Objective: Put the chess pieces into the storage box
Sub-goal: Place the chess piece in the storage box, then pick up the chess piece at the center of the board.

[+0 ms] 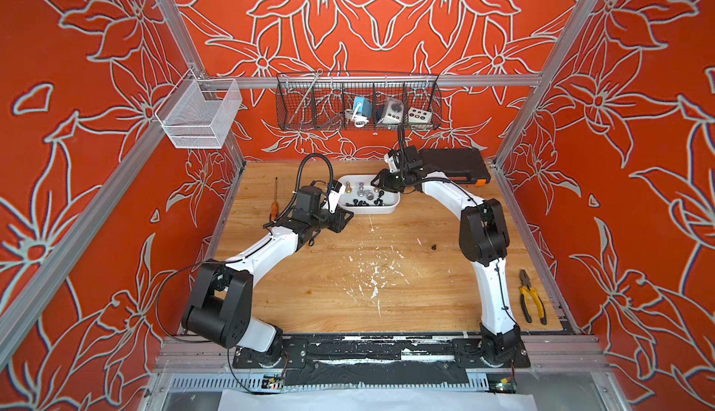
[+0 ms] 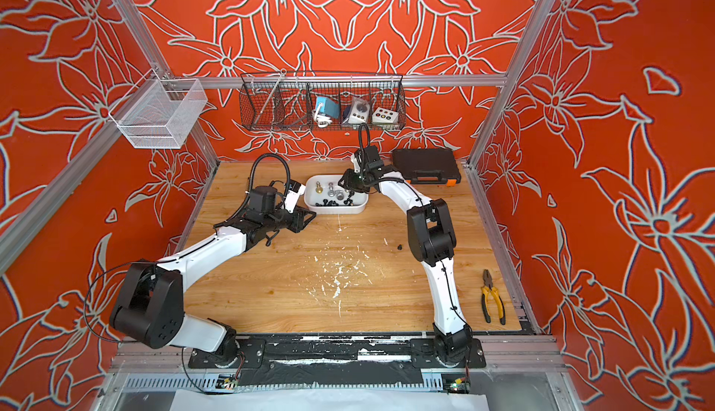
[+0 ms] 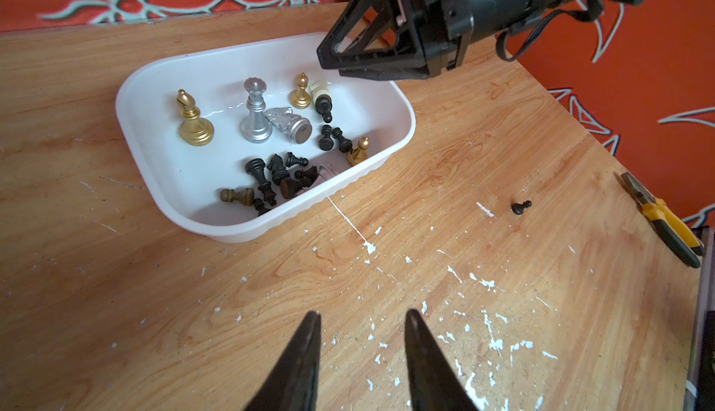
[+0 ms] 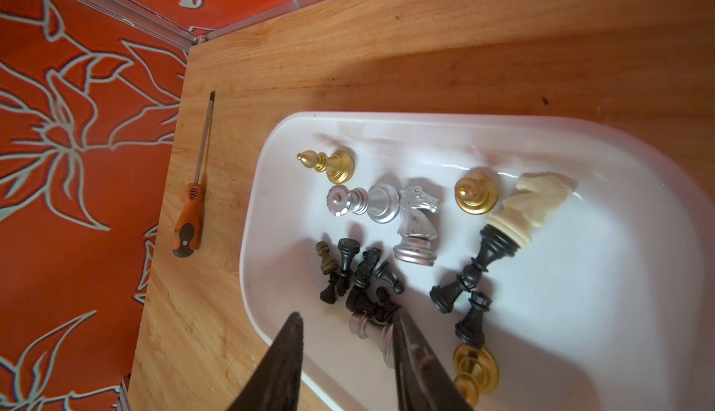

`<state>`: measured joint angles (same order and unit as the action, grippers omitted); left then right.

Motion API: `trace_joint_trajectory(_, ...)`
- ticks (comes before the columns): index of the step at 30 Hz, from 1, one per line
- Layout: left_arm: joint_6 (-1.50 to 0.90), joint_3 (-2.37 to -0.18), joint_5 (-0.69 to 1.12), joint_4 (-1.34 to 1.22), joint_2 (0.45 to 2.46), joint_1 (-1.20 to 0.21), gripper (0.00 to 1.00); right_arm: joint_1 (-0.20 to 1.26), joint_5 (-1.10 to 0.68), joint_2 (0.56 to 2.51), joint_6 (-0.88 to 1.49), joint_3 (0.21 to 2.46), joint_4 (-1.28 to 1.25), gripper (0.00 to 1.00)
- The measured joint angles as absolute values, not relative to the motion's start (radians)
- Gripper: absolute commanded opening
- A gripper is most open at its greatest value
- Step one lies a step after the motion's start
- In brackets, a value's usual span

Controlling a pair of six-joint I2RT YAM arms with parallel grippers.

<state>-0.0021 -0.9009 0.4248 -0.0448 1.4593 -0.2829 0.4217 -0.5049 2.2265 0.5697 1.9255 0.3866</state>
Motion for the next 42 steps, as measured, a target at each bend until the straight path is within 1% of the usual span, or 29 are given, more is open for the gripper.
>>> trace_joint_trajectory(7, 0.003, -0.899, 0.432, -0.044, 1.455, -0.283, 0.37, 0.422, -0.492, 2.135, 0.548, 1.907, 0.382, 0.42)
trace_joint_trajectory(11, 0.029, -0.890, 0.434, -0.046, 1.445, -0.287, 0.39, 0.422, -0.482, 2.082, 0.525, 1.857, 0.384, 0.43)
trace_joint_trajectory(16, 0.095, -0.873, 0.448, -0.048, 1.430, -0.318, 0.40, 0.417, -0.437, 1.968, 0.480, 1.724, 0.397, 0.44)
trace_joint_trajectory(20, 0.153, -0.871, 0.463, -0.056, 1.429, -0.364, 0.41, 0.399, -0.401, 1.838, 0.451, 1.589, 0.411, 0.44)
trace_joint_trajectory(28, 0.237, -0.888, 0.485, -0.081, 1.462, -0.464, 0.42, 0.260, -0.321, 1.567, 0.434, 1.277, 0.423, 0.46)
trace_joint_trajectory(33, 0.290, -0.944, 0.513, -0.084, 1.551, -0.534, 0.43, 0.165, -0.241, 1.385, 0.432, 1.083, 0.474, 0.48)
trace_joint_trajectory(42, 0.336, -1.129, 0.517, -0.083, 1.766, -0.660, 0.43, 0.053, -0.155, 1.152, 0.485, 0.837, 0.518, 0.49)
